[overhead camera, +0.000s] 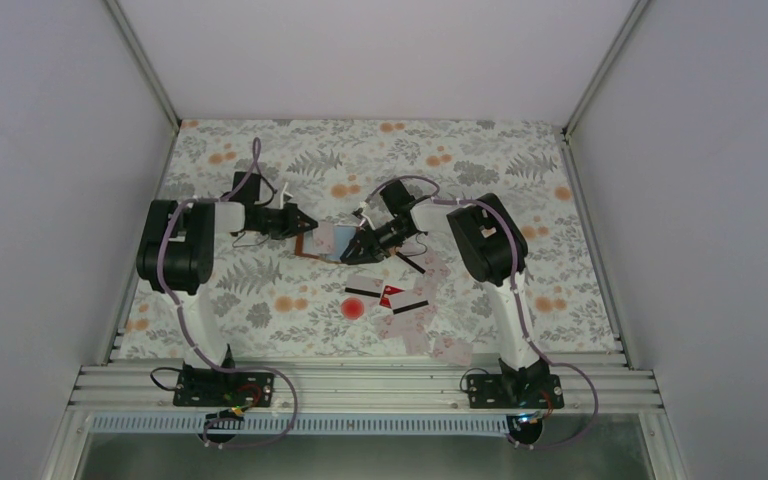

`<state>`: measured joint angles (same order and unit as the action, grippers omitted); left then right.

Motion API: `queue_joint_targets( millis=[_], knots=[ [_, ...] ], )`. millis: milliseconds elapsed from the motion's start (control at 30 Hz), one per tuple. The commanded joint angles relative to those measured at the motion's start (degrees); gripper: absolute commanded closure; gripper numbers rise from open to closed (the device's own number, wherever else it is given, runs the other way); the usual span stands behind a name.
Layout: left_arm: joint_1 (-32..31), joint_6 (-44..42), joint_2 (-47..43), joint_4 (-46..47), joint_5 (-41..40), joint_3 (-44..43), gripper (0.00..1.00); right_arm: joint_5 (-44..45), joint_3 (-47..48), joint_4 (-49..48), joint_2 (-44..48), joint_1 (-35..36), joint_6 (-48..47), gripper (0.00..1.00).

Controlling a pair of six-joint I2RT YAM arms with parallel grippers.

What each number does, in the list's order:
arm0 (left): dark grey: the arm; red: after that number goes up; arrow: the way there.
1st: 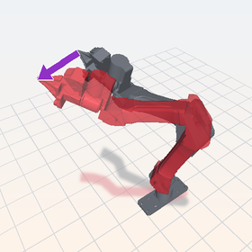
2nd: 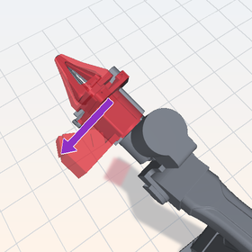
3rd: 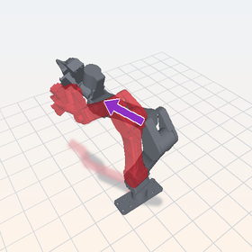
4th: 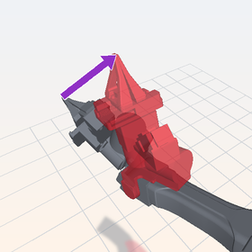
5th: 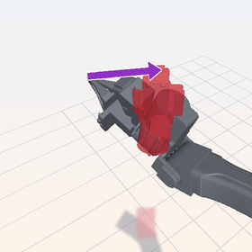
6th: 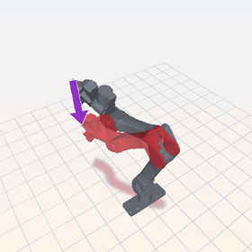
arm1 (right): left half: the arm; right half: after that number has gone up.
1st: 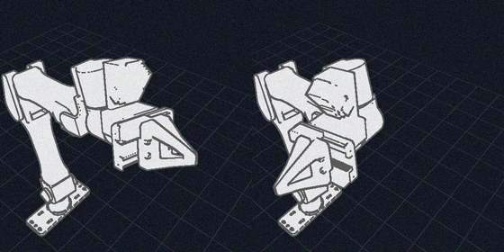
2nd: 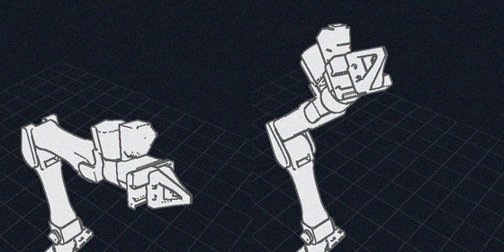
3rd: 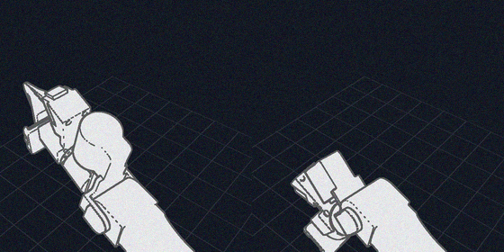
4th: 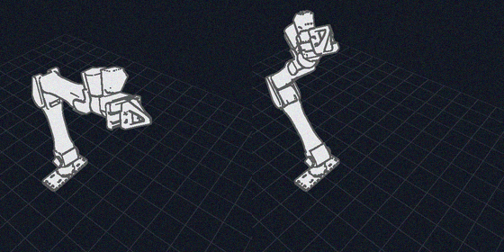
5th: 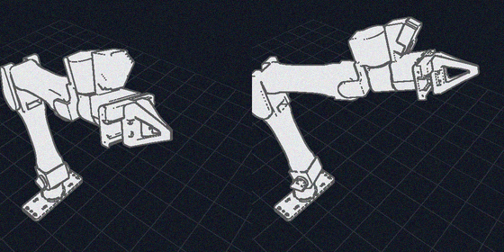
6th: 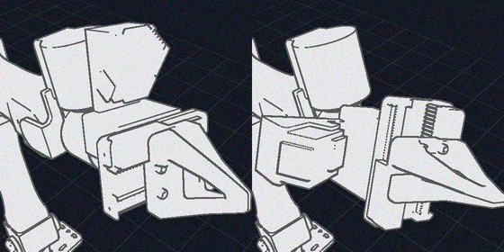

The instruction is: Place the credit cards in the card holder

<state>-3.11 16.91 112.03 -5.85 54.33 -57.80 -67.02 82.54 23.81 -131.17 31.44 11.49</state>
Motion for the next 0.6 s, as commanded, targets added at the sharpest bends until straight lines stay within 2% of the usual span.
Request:
queue_joint_targets(
  millis=[0, 167, 567],
  knots=[
    [-0.2, -2.8, -3.0, -4.7, -4.3, -0.8, 0.98, 3.6, -0.2, -0.1, -0.3, -0.3, -0.2, 0.61],
    [-0.2, -2.9, -2.9, -8.3, -4.3, -1.6, 0.98, 3.5, 0.0, -0.1, -0.4, -0.3, -0.2, 0.61],
    [-2.7, -4.1, 0.4, -10.4, -4.5, -3.8, 0.98, 3.5, 0.4, 0.2, -0.2, -0.3, -0.4, 0.62]
  ],
)
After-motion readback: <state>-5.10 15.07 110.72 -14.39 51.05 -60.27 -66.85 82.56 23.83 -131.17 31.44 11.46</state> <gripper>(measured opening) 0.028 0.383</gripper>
